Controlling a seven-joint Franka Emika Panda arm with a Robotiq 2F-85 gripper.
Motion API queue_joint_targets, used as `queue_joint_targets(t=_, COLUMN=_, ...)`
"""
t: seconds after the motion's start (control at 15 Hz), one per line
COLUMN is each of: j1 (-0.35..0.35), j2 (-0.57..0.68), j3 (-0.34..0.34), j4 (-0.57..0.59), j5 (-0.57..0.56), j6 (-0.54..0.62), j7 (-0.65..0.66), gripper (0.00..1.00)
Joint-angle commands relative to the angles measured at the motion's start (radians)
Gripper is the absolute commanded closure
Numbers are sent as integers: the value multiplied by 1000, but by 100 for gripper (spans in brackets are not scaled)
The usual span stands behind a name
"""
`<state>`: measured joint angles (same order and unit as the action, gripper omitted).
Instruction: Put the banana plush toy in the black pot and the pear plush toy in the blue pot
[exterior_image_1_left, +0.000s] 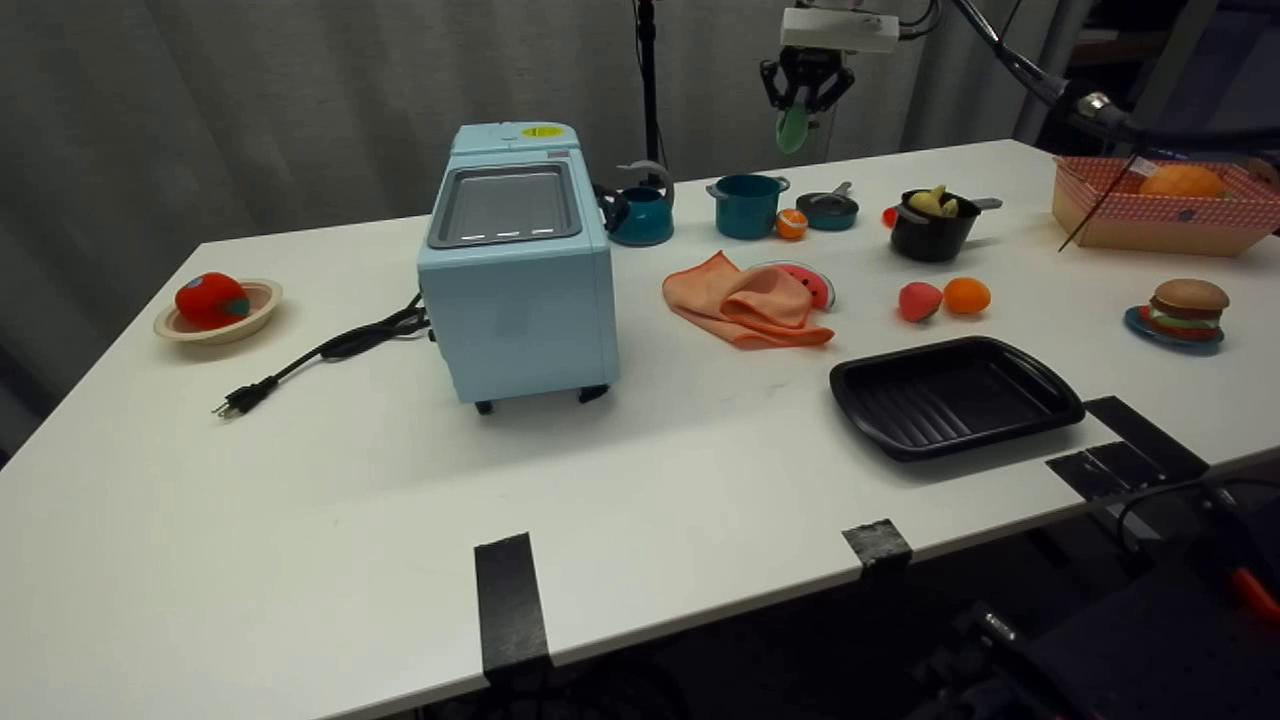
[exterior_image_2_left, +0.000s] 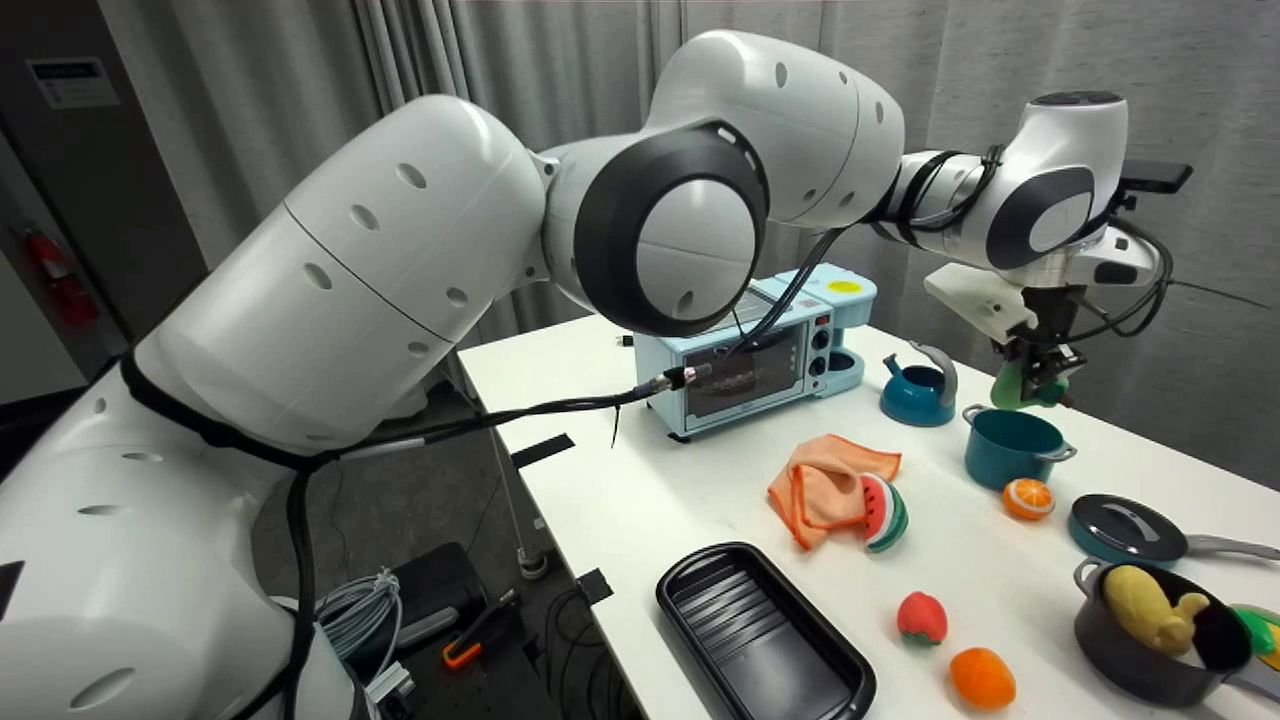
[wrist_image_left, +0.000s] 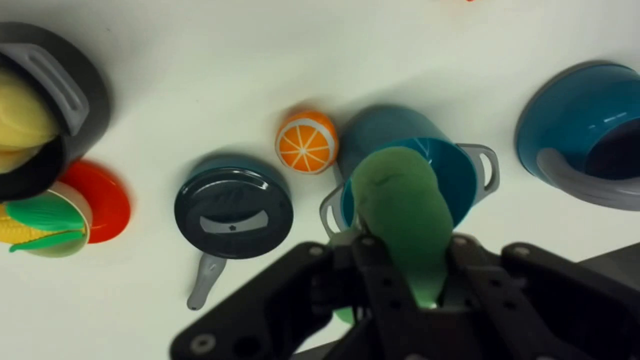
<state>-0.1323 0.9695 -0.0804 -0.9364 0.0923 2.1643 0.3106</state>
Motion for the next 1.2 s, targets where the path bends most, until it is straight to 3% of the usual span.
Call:
queue_joint_targets(t=0.0, j1=-4, j2=129, j3=7, j4=217, j5=20, j6=-26, j7=48, gripper=95)
queue_joint_targets(t=0.33, j1=-7, j2=220, j3=0, j4=338, j5=6, j6=-17, j7=86, gripper=95)
queue_joint_targets(t=0.67, j1=-11, j2=255, j3=-9, j4=384, j5=-2, j6=-10, j7=107, gripper=95)
queue_joint_targets(t=0.73, j1=-11, j2=258, j3=-12, j4=388, j5=-3, j6=-10, j7=112, gripper=54)
queue_joint_targets(t=0.87, j1=-12, j2=260, j3=-16, j4=396, j5=-2, j6=-10, j7=119, gripper=46)
queue_joint_targets(t=1.13, j1=-10, j2=262, j3=-23, j4=403, j5=-5, j6=-11, j7=121, gripper=15)
